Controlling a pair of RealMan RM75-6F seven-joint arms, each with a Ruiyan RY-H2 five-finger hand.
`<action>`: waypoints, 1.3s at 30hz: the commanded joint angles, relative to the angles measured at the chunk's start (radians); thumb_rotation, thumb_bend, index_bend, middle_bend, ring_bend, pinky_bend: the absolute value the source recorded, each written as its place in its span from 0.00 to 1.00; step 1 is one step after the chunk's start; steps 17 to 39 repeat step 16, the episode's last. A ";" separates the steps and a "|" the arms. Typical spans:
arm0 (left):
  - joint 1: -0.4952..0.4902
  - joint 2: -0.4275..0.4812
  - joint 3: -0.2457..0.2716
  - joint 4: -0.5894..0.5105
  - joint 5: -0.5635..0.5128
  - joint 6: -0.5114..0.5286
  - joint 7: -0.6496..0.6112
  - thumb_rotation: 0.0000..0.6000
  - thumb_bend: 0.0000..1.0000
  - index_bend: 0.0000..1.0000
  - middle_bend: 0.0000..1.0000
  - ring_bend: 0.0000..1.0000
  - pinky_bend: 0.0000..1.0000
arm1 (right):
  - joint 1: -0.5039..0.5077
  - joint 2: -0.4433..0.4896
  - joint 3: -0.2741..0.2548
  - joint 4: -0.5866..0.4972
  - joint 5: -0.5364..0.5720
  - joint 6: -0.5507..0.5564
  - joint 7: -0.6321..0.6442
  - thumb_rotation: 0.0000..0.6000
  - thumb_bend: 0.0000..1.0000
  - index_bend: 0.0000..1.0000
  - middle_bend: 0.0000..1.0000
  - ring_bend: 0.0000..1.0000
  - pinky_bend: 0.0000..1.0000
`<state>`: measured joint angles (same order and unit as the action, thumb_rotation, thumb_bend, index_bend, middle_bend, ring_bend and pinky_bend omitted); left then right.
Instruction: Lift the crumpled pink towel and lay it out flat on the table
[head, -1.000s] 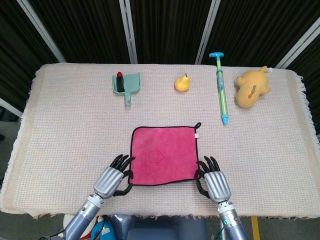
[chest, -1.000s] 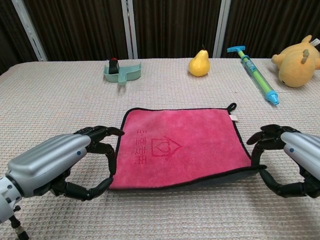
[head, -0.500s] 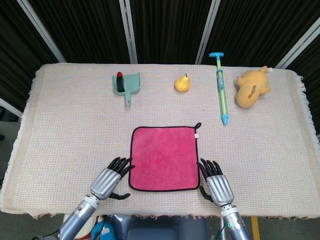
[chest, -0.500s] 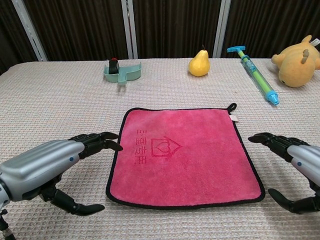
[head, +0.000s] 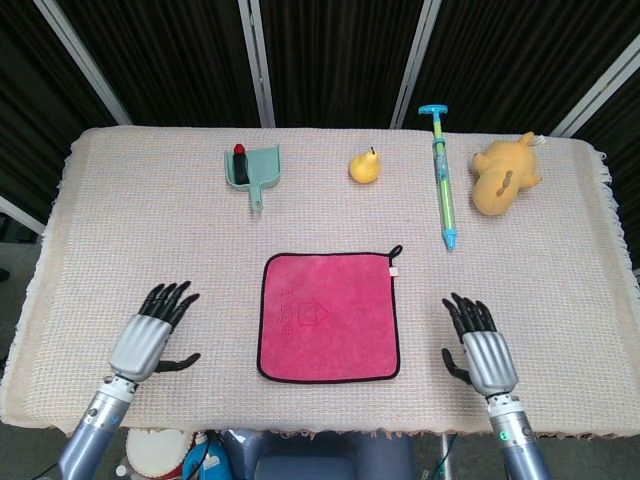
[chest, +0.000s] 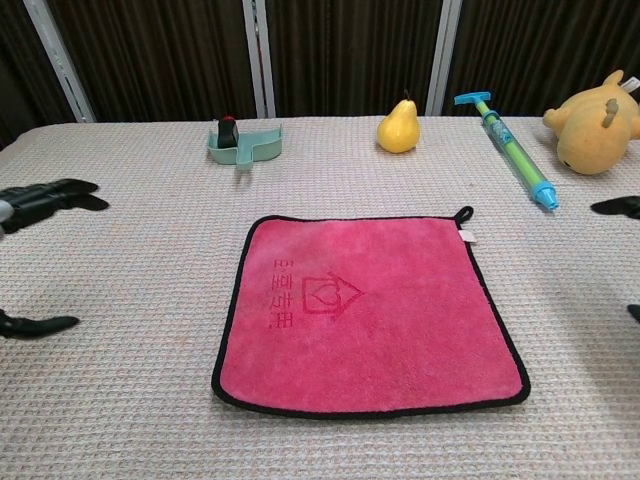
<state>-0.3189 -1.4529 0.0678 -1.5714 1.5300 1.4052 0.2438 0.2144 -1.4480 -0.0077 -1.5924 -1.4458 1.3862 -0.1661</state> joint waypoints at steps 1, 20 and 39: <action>0.061 0.065 0.001 0.007 -0.013 0.073 -0.045 1.00 0.13 0.10 0.00 0.00 0.00 | -0.028 0.053 0.005 0.020 0.001 0.032 0.053 1.00 0.46 0.00 0.02 0.00 0.00; 0.264 0.222 0.005 0.121 -0.074 0.270 -0.328 1.00 0.10 0.05 0.00 0.00 0.00 | -0.139 0.159 0.016 0.094 -0.047 0.196 0.310 1.00 0.46 0.00 0.01 0.00 0.00; 0.264 0.222 0.005 0.121 -0.074 0.270 -0.328 1.00 0.10 0.05 0.00 0.00 0.00 | -0.139 0.159 0.016 0.094 -0.047 0.196 0.310 1.00 0.46 0.00 0.01 0.00 0.00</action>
